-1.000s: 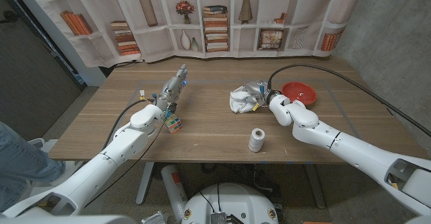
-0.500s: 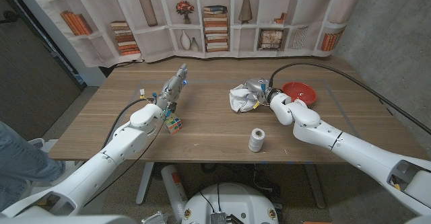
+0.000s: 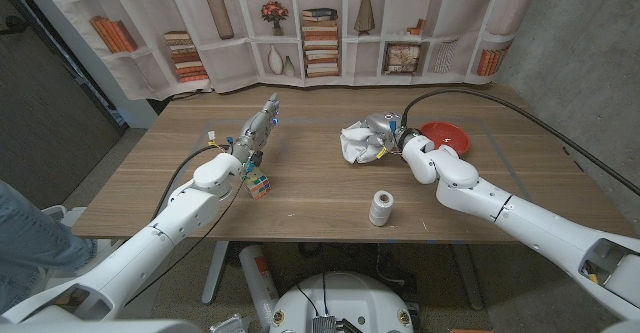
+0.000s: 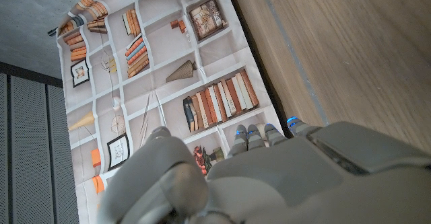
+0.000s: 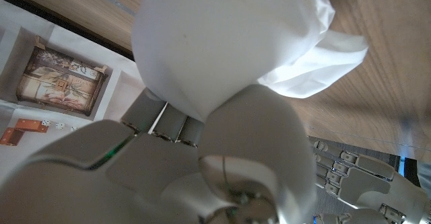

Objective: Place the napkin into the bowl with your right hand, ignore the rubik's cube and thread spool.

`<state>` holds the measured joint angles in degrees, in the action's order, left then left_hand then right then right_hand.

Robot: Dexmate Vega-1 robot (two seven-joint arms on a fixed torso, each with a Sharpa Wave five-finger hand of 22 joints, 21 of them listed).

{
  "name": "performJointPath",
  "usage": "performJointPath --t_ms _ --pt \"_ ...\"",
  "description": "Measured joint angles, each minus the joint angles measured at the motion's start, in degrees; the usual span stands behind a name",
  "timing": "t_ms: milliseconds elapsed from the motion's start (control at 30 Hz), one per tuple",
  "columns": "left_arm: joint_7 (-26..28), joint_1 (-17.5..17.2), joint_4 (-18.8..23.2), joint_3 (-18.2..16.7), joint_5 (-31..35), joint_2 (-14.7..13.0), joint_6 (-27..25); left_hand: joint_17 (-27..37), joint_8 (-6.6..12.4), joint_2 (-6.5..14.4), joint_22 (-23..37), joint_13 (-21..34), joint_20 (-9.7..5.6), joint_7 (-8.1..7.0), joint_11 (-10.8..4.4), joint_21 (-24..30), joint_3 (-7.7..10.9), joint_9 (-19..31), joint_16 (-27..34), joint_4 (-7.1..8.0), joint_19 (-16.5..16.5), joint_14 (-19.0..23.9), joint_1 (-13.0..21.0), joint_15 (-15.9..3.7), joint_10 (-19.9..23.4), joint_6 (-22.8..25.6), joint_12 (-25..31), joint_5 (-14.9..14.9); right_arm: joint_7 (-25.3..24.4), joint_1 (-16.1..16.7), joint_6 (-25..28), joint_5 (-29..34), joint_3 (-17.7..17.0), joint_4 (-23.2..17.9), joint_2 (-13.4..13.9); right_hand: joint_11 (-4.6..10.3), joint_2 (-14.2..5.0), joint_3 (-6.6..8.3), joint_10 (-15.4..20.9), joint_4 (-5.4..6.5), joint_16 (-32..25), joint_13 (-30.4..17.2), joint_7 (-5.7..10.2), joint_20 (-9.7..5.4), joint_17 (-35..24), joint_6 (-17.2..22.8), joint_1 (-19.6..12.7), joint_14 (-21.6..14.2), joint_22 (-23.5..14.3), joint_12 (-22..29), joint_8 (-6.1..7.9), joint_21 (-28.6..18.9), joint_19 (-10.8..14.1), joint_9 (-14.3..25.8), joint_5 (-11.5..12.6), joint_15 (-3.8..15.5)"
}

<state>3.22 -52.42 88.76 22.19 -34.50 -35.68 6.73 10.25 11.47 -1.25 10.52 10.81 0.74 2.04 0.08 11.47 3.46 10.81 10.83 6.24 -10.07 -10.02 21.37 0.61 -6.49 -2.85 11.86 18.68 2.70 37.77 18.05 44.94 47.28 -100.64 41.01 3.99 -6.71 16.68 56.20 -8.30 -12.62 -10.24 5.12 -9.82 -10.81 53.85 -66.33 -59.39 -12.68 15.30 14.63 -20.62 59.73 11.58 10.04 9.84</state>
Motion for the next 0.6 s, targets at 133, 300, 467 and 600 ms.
performJointPath --t_ms 133,300,467,600 --pt "0.0 0.0 0.1 0.0 0.0 0.0 0.0 0.0 0.00 0.0 0.0 0.0 0.00 0.22 0.00 0.0 0.00 0.0 0.0 0.00 0.0 0.0 0.0 0.00 0.0 0.2 0.0 0.0 0.5 0.0 0.2 0.0 -0.1 -0.3 0.1 0.00 0.00 -0.16 0.0 0.16 0.0 0.0 0.00 0.00 -0.3 0.0 0.0 0.0 0.0 -0.2 -0.08 0.0 -0.5 0.2 0.0 0.00" --pt "0.0 -0.1 0.2 0.0 0.0 0.0 0.1 0.0 0.00 0.0 0.0 0.0 0.00 0.31 0.00 0.0 0.00 0.0 0.0 0.00 0.0 0.0 0.0 0.00 0.0 0.3 0.0 0.0 1.0 0.2 0.5 0.1 -0.6 -1.9 0.7 0.21 -0.02 -0.16 0.2 0.16 0.0 0.0 0.00 0.19 -0.3 0.0 0.0 0.0 0.0 -0.3 -0.23 0.0 -0.7 0.3 0.0 -0.01" --pt "0.1 -0.3 0.4 0.0 0.0 0.0 0.2 0.0 0.00 0.0 0.0 0.0 0.00 0.31 0.00 0.0 -0.09 0.0 0.0 0.10 0.0 0.0 0.0 0.00 0.0 0.3 0.0 0.0 1.5 0.6 0.8 0.4 -1.0 -3.2 1.0 0.33 -0.31 -0.17 0.3 0.16 0.0 0.0 -0.01 0.19 -0.3 0.0 -0.3 0.0 0.0 -0.3 -0.23 0.0 -0.7 0.3 0.0 -0.01" --pt "0.1 -0.4 0.5 0.0 0.0 0.0 0.2 0.0 0.00 0.0 0.0 0.0 0.00 0.31 0.00 0.0 -0.23 0.0 0.0 0.24 0.0 0.0 0.0 0.00 0.0 0.3 0.0 0.0 1.7 0.8 0.9 0.6 -1.3 -3.7 1.2 0.52 -0.46 -0.17 0.1 0.16 0.0 0.0 -0.01 0.19 -0.3 0.0 -0.5 0.0 0.0 -0.3 -0.44 0.0 -0.7 0.3 -0.2 -0.01"
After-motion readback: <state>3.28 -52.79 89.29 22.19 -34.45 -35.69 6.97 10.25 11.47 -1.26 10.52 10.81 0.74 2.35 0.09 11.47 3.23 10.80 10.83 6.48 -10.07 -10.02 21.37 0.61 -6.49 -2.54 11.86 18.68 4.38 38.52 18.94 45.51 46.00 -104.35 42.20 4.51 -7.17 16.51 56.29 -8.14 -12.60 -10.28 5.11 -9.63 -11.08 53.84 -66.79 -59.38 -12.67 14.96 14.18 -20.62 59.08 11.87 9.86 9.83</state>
